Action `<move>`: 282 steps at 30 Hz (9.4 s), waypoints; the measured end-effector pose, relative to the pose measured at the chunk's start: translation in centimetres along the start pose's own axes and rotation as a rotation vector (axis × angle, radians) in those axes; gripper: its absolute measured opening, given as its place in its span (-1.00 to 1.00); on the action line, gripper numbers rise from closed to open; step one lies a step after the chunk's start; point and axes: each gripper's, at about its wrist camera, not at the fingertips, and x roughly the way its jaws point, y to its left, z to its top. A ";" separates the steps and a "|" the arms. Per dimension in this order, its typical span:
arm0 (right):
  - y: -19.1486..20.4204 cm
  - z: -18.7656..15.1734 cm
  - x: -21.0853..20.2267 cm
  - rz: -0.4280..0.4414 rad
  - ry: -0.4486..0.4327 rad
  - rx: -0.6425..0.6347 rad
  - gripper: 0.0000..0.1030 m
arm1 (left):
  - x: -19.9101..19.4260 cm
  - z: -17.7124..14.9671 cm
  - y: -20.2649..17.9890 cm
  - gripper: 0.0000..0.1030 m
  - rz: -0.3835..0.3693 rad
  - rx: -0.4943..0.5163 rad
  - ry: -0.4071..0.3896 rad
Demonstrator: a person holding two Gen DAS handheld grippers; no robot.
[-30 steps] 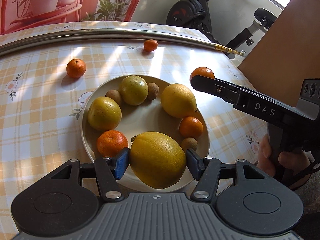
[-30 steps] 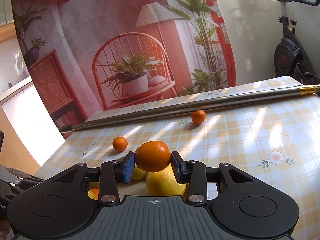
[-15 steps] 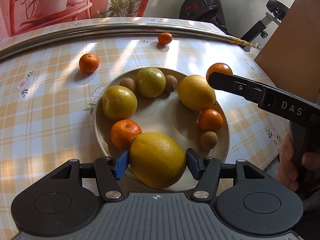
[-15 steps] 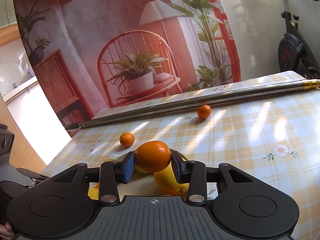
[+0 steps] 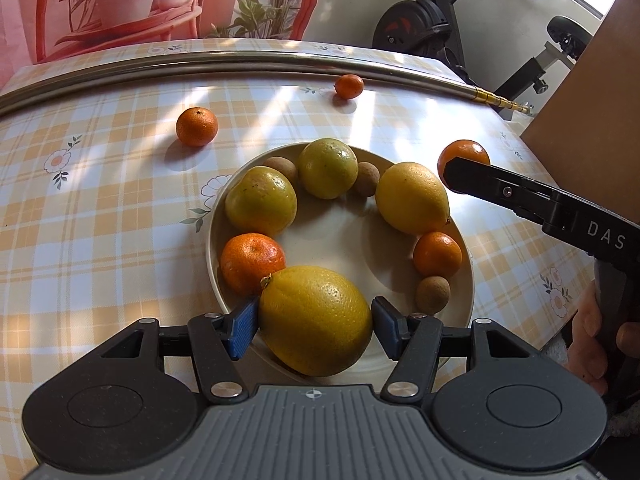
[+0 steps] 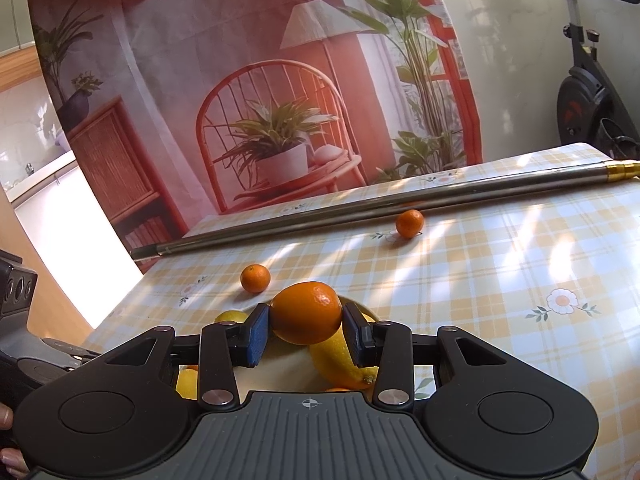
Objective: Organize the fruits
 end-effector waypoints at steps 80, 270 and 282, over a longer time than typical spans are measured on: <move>-3.8 7.9 5.9 -0.279 0.044 -0.129 -0.09 | -2.7 8.5 8.4 0.21 0.119 -0.084 -0.250; 4.2 10.8 -8.4 -0.218 -0.116 -0.136 0.99 | -19.1 5.4 -4.8 1.00 0.283 0.160 -0.613; 7.0 13.5 -12.3 -0.238 -0.192 -0.132 1.00 | -22.8 5.1 -5.7 1.00 0.258 0.111 -0.692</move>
